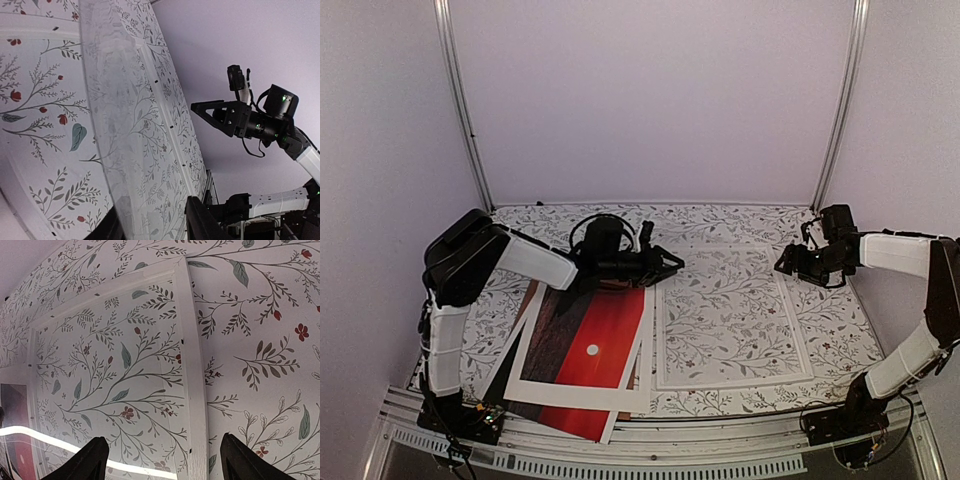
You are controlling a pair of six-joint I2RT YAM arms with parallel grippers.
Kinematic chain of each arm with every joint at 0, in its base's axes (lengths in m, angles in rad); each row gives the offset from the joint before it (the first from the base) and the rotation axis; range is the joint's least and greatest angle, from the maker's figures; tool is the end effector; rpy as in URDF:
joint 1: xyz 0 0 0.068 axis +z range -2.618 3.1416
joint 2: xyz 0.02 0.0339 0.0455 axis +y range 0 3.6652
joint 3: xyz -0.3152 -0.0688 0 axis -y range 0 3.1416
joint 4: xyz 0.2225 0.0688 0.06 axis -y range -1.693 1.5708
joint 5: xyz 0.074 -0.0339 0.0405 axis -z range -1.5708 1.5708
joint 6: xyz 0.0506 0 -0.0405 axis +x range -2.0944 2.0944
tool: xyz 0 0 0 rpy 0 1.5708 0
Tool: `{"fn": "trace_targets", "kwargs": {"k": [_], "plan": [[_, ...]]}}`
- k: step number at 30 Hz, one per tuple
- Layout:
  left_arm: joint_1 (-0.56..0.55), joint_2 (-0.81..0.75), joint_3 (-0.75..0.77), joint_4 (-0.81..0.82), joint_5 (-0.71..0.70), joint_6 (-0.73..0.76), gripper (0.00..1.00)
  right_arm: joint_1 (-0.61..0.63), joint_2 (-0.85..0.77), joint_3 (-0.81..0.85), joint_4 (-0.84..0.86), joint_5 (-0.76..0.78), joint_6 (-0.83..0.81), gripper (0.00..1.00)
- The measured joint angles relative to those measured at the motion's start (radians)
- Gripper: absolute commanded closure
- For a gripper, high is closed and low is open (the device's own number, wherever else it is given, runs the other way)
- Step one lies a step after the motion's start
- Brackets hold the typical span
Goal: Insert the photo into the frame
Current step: Move the frame body to the center of the board.
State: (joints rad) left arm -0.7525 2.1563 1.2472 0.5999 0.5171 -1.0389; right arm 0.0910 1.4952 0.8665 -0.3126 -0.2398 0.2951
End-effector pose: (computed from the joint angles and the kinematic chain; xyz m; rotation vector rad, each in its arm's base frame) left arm 0.3411 -0.3536 0.2016 0.1060 2.2260 -1.6091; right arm 0.2817 0.0378 0.2459 0.1591 2.5284 0.4574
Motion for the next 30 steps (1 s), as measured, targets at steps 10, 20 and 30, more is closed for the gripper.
{"fn": "trace_targets", "kwargs": {"k": [10, 20, 30], "plan": [[-0.013, -0.008, -0.037, -0.034, -0.04, 0.037, 0.69, 0.0, 0.0, 0.0, 0.006, -0.002, 0.001, 0.2], [-0.043, -0.033, -0.037, -0.093, -0.106, 0.089, 0.86, 0.0, 0.0, -0.002, 0.008, -0.002, 0.002, 0.2], [-0.055, -0.044, -0.042, -0.122, -0.136, 0.115, 1.0, 0.0, 0.0, -0.002, 0.007, -0.001, 0.003, 0.2]]}}
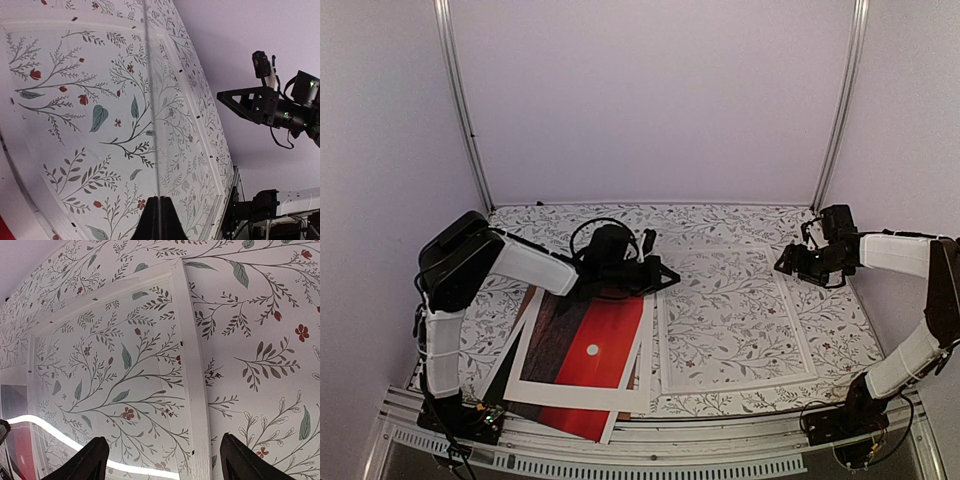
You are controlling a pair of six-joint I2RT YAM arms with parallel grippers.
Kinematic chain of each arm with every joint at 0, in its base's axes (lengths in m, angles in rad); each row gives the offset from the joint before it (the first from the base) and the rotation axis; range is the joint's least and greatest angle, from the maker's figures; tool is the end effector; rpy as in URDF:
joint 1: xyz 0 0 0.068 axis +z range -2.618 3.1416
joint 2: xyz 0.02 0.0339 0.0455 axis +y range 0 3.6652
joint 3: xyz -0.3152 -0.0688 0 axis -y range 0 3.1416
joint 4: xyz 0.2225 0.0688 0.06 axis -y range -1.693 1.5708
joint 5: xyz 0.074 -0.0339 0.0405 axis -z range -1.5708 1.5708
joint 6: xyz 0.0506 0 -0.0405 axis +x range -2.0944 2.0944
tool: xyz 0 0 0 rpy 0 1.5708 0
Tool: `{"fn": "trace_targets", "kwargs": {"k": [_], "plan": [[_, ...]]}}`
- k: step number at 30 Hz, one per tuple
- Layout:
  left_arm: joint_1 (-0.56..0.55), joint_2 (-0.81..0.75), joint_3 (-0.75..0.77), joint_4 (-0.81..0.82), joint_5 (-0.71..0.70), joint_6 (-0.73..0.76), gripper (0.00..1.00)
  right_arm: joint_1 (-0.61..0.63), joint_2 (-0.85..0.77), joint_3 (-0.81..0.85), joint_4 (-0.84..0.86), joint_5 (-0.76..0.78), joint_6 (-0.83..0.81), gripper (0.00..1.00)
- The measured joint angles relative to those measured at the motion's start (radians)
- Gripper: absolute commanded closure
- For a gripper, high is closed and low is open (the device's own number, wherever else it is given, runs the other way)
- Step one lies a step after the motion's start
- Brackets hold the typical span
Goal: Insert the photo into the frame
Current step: Move the frame body to the center of the board.
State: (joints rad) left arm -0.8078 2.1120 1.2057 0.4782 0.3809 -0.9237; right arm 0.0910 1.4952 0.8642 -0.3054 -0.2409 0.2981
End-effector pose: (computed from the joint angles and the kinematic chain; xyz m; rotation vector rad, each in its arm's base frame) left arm 0.3160 -0.3577 0.1953 0.1501 2.2935 -1.4017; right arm 0.2820 0.0379 0.2458 0.1613 2.5237 0.4604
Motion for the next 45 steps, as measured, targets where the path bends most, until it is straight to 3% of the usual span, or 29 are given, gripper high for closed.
{"fn": "trace_targets", "kwargs": {"k": [14, 26, 45], "plan": [[0.003, -0.077, -0.027, 0.141, 0.117, -0.185, 1.0, 0.0, -0.053, 0.065, -0.084, 0.045, 0.0, 0.2], [0.003, -0.085, 0.06, 0.21, 0.201, -0.317, 1.0, -0.045, -0.069, 0.114, -0.142, 0.075, 0.001, 0.2], [0.042, -0.344, 0.054, 0.027, 0.163, -0.16, 1.0, -0.047, -0.02, -0.081, -0.071, -0.018, 0.031, 0.37]]}}
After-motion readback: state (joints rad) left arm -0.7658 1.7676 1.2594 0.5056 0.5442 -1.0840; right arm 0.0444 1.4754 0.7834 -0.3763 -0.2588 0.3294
